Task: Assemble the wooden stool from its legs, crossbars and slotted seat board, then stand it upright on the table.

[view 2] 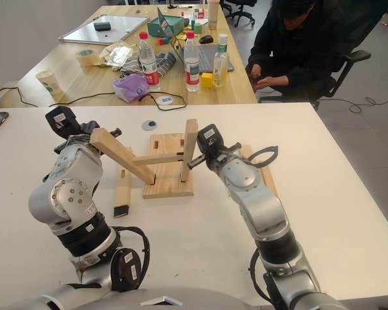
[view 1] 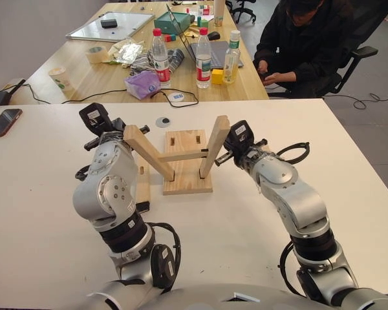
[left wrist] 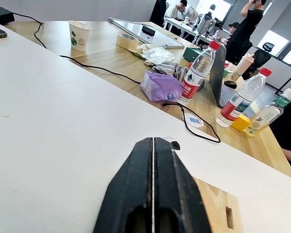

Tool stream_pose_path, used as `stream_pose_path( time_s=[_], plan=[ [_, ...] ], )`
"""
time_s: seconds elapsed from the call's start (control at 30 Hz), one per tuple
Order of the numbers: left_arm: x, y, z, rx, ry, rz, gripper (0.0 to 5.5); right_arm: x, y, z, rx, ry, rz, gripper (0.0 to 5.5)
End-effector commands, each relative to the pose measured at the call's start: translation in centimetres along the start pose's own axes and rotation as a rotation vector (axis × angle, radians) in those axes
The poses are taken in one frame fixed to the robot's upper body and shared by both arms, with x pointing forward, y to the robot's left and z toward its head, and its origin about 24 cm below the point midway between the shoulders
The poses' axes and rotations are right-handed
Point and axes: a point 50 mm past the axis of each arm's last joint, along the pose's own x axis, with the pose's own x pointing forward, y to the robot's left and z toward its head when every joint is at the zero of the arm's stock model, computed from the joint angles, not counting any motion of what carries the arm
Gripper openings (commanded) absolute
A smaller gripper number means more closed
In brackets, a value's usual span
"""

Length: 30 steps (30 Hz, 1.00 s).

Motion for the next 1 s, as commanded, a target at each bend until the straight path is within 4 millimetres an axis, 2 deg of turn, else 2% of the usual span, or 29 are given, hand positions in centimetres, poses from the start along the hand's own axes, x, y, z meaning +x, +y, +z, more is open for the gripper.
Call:
stream_pose_path(
  time_s=[0.03,0.1,0.17,0.27,0.33,0.43,0.5,0.6,0.63,0.7,0.73,0.77,0.83,0.87,1.0],
  plan=[
    [0.7,1.9,2.3,-0.071,-0.152,0.036,0.00,0.0,-4.3,0.3,0.145,-0.054,-0.138,0.03],
    [1.0,3.1,4.4,-0.074,-0.265,0.060,0.00,0.2,-5.8,0.9,0.216,-0.108,-0.181,0.03],
    [1.1,3.6,6.6,-0.057,-0.371,0.040,0.00,0.4,-6.9,2.3,0.264,-0.203,-0.204,0.03],
    [0.4,0.7,9.7,-0.092,-0.441,-0.284,0.00,-0.5,-6.6,8.5,0.360,-0.565,-0.015,0.03],
    [-1.2,-2.1,11.6,-0.172,-0.444,-0.551,0.00,-1.8,-6.2,11.7,0.375,-0.745,0.128,0.03],
    [-3.6,-4.4,14.0,-0.238,-0.448,-0.819,0.00,-3.3,-5.7,14.8,0.366,-0.879,0.270,0.03],
    [-4.7,-5.1,14.2,-0.187,-0.398,-0.928,0.00,-4.1,-5.0,15.6,0.342,-0.898,0.346,0.03],
    [-4.1,-4.6,9.9,-0.033,-0.175,-0.906,0.00,-3.0,-3.2,12.4,0.347,-0.734,0.420,0.03],
    [-3.3,-3.8,7.5,0.018,-0.075,-0.842,0.00,-2.2,-2.7,10.0,0.341,-0.631,0.415,0.03],
    [-2.2,-1.2,2.0,0.068,0.121,-0.704,0.00,-0.8,-1.8,2.9,0.312,-0.350,0.402,0.03],
    [-2.0,-0.1,0.0,0.064,0.187,-0.657,0.00,-0.8,-1.4,0.3,0.293,-0.249,0.407,0.03],
    [-1.9,0.7,-1.2,0.058,0.217,-0.626,0.00,-1.0,-1.1,-1.0,0.286,-0.203,0.414,0.03],
    [-1.7,1.1,-1.5,0.037,0.204,-0.621,0.00,-1.2,-0.9,-0.9,0.286,-0.212,0.431,0.03],
    [-1.7,0.8,-1.0,0.022,0.167,-0.636,0.00,-1.2,-0.9,-0.3,0.286,-0.236,0.440,0.03],
    [-1.4,-0.6,2.6,-0.102,-0.036,-0.676,0.00,-1.5,-0.8,3.0,0.315,-0.362,0.488,0.03]
  ],
)
